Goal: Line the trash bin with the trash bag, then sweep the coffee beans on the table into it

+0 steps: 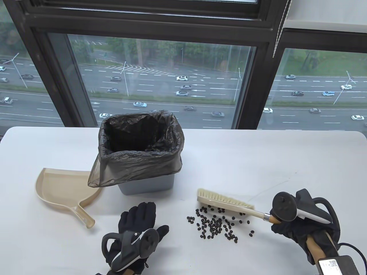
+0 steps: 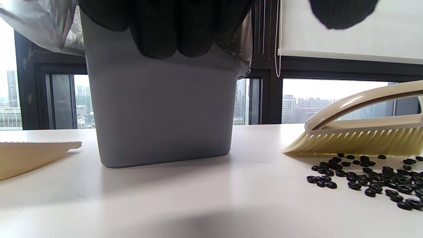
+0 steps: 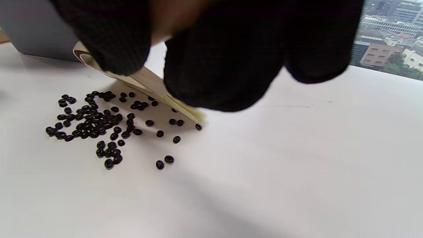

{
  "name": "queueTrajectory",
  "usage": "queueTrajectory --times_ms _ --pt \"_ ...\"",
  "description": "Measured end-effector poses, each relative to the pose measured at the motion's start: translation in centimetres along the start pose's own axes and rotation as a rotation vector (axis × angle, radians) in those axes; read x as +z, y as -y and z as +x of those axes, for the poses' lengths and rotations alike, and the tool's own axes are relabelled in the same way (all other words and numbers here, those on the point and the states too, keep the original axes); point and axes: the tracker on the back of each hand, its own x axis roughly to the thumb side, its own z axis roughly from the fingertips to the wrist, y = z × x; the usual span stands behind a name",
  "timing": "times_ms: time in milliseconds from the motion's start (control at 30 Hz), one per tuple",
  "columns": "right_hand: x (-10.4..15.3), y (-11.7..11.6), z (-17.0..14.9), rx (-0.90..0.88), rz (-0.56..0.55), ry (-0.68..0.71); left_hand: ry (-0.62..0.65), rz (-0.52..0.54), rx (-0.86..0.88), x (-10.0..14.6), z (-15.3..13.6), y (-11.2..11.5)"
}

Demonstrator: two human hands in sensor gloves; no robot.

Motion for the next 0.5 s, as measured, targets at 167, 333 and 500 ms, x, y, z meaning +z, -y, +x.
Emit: queueTrajectory --times_ms 167,333,500 --pt "0.6 1.0 0.6 -0.028 0.052 0.042 -0.009 0.001 0.000 -0.1 -0.1 0.0" --pt "1.6 2.6 0.9 0.007 -0.025 0.042 -0.013 -0.006 -0.001 -0.1 -0.1 0.0" --pt "2.5 4.5 0.2 -0.176 -0.050 0.092 -0.025 0.004 0.018 -0.1 -0.4 -0.2"
